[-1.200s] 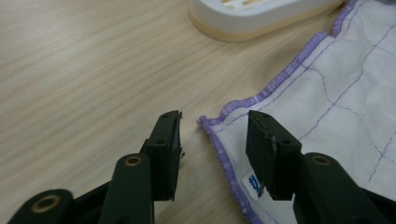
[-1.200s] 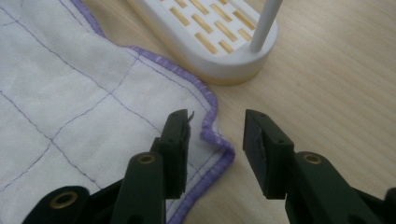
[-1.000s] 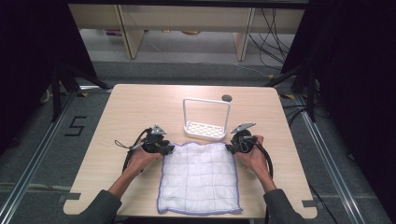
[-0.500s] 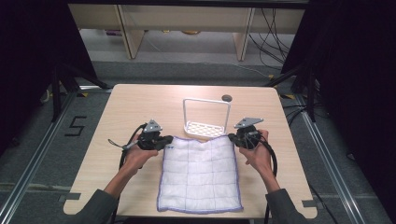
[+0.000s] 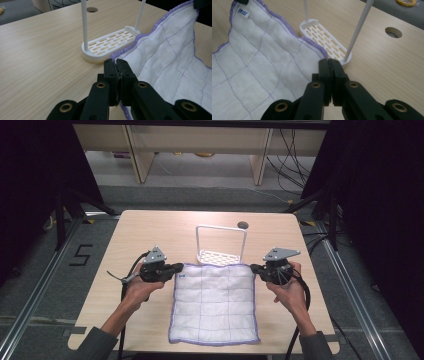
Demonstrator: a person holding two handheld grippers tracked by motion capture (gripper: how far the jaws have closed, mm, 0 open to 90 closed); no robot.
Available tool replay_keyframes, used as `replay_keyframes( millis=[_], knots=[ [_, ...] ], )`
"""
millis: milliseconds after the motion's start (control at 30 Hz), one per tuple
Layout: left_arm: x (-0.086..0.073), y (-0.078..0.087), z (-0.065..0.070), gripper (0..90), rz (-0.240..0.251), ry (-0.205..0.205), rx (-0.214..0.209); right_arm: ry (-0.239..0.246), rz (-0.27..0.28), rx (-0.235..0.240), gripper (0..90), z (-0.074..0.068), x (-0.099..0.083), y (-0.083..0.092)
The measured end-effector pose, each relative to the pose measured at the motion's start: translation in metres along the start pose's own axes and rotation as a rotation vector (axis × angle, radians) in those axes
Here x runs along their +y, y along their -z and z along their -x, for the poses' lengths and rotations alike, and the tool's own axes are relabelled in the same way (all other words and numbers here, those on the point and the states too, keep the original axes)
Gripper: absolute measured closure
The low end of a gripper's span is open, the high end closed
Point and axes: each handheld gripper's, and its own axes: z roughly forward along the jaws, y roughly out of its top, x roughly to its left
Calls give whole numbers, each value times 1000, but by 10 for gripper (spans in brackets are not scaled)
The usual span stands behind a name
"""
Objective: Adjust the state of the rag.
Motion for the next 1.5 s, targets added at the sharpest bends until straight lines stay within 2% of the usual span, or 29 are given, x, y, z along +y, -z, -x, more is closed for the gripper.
replay_keyframes(
  millis=[67, 133, 200, 267, 300, 333, 467, 500, 567, 600, 633, 767, 800, 833, 867, 1033, 1100, 1133, 1167, 1200, 1233, 1267, 1300, 1333, 1500],
  knots=[
    [-1, 4, 0, 867, 9, -2, -7, 9, -2, 8, 891, 0, -3, 4],
    [-3, 9, 3, 867, 11, -12, -17, -3, 7, 20, 891, -3, -7, 9],
    [-6, 14, 8, 867, 13, -25, -28, 11, 18, 25, 891, -4, -11, 13],
    [-10, 18, 13, 866, 7, -43, -35, -19, 7, 55, 890, -10, -16, 18],
    [-12, 19, 14, 866, 14, -47, -35, 13, 21, 47, 891, -11, -19, 20],
    [-15, 22, 16, 865, 12, -51, -36, -5, 14, 56, 891, -15, -22, 22],
    [-28, 35, 28, 865, 8, -78, -56, 32, 6, 83, 891, -30, -34, 32],
    [-30, 37, 30, 865, 10, -79, -56, 41, 9, 72, 891, -34, -38, 36],
    [-36, 41, 37, 865, 12, -88, -48, 28, 5, 96, 890, -41, -43, 40],
    [-41, 45, 40, 865, 7, -98, -54, 44, 3, 103, 890, -42, -45, 40],
    [-44, 46, 43, 864, 11, -102, -60, 57, 3, 88, 890, -46, -49, 43],
    [-59, 51, 58, 863, -21, -155, -65, 54, -19, 104, 890, -54, -61, 45],
    [-63, 51, 62, 862, -15, -143, -73, 66, -20, 107, 890, -54, -63, 44],
    [-65, 51, 64, 861, -20, -150, -78, 71, -26, 120, 890, -55, -67, 43],
    [-68, 52, 66, 861, -33, -174, -80, 65, -33, 124, 890, -57, -69, 43],
    [-83, 52, 75, 861, -62, -169, -112, 60, -79, 131, 890, -68, -85, 41],
    [-90, 54, 78, 859, -85, -176, -107, 53, -91, 138, 890, -71, -92, 41],
    [-91, 55, 79, 859, -84, -173, -113, 58, -92, 149, 890, -71, -93, 40],
    [-92, 57, 80, 860, -80, -171, -110, 60, -89, 138, 890, -72, -95, 40],
    [-93, 59, 80, 860, -87, -180, -117, 46, -103, 147, 890, -74, -97, 41],
    [-95, 60, 81, 859, -80, -175, -122, 62, -96, 152, 889, -74, -97, 41],
    [-96, 61, 82, 857, -91, -191, -114, 58, -95, 150, 889, -76, -99, 42],
    [-98, 61, 82, 857, -96, -189, -121, 67, -96, 163, 889, -76, -100, 42],
    [-99, 62, 84, 857, -104, -194, -119, 55, -99, 154, 889, -77, -101, 43],
    [-106, 62, 93, 856, -136, -219, -155, 52, -115, 161, 888, -80, -111, 45]
  ],
)
